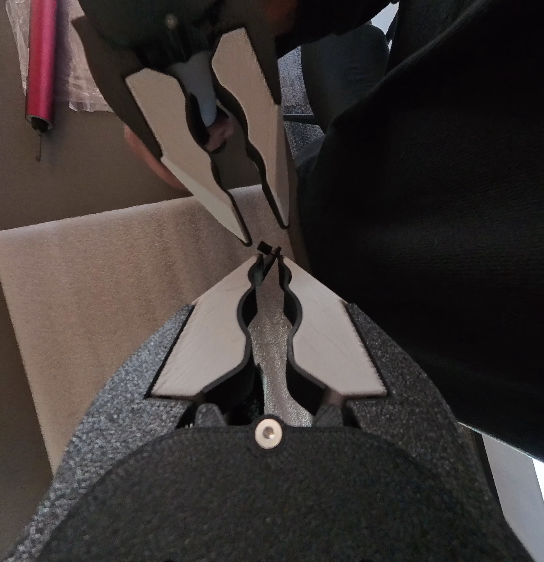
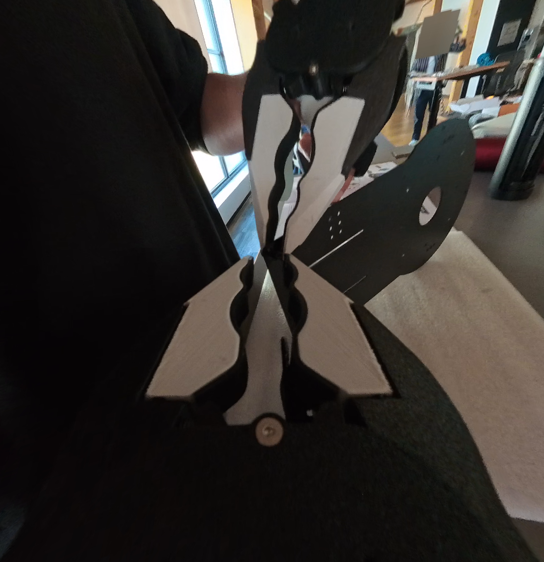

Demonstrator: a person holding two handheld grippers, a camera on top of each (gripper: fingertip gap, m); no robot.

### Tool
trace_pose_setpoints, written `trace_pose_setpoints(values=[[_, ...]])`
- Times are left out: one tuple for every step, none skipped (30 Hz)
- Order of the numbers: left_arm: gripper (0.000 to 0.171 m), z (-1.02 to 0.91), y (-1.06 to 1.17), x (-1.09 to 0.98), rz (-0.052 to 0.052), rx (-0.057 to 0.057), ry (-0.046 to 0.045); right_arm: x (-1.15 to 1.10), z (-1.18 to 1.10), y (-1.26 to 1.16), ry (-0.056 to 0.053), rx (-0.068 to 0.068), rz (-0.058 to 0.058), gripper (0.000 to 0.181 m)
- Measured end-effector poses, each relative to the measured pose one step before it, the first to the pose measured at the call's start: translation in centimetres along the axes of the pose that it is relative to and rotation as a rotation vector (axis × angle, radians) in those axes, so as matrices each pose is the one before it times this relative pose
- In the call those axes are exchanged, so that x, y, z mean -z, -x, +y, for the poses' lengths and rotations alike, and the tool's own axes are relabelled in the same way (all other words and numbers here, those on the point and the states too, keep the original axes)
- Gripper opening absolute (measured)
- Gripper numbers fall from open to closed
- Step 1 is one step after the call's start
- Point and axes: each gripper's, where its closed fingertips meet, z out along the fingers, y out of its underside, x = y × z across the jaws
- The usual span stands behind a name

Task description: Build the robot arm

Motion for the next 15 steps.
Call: trace_pose_setpoints(values=[[0.010,-0.015,0.020,0.004,-0.0010,0.0002,-0.00037,-0.007,-0.236,0.101,-0.0050,0.0151,0.0021,0.019],[0.010,-0.020,0.019,-0.012,-0.0009,-0.0002,-0.00065,-0.094,-0.076,0.193,-0.0001,0.0099,-0.0050,0.019],[0.010,0.002,-0.023,-0.011,0.0022,0.0000,0.00053,-0.133,0.188,0.082,0.0096,-0.0004,-0.0020,0.020],[0.010,0.016,-0.026,-0.004,0.0024,-0.0001,0.00150,-0.078,0.345,-0.036,0.0152,-0.0044,-0.0007,0.019],[0.010,-0.006,0.027,0.020,-0.0018,-0.0016,-0.00038,-0.032,0.626,-0.137,0.0322,-0.0052,0.0013,0.019],[0.010,-0.022,0.041,0.000,-0.0025,-0.0012,-0.00113,0.044,0.500,-0.208,0.0249,-0.0023,0.0076,0.019],[0.010,-0.004,0.003,-0.014,0.0002,0.0002,0.00007,0.150,-0.081,-0.117,-0.0074,-0.0014,0.0051,0.019],[0.010,-0.002,-0.008,-0.002,0.0009,0.0002,0.00068,0.182,-0.487,0.048,-0.0246,0.0007,0.0003,0.019],[0.010,0.001,0.011,0.000,-0.0006,-0.0004,0.00006,0.106,-0.527,0.118,-0.0210,0.0074,0.0006,0.019],[0.010,-0.018,0.025,-0.008,-0.0012,0.0002,-0.00101,-0.002,-0.288,0.106,-0.0081,0.0143,0.0037,0.020],[0.010,-0.010,0.015,0.002,-0.0003,0.0009,-0.00141,-0.101,0.008,0.158,0.0041,0.0124,-0.0018,0.020],[0.010,-0.003,-0.010,-0.008,0.0016,0.0003,-0.00081,-0.152,0.336,0.115,0.0161,0.0017,-0.0052,0.020],[0.010,0.016,-0.032,-0.012,0.0030,0.0005,0.00064,-0.106,0.486,-0.023,0.0215,-0.0069,-0.0025,0.020],[0.010,0.006,0.005,0.007,0.0004,0.0004,0.00025,-0.039,0.553,-0.044,0.0266,-0.0079,-0.0055,0.019],[0.010,-0.019,0.035,0.013,-0.0019,-0.0005,-0.00023,0.032,0.356,-0.214,0.0184,-0.0049,0.0063,0.020]])
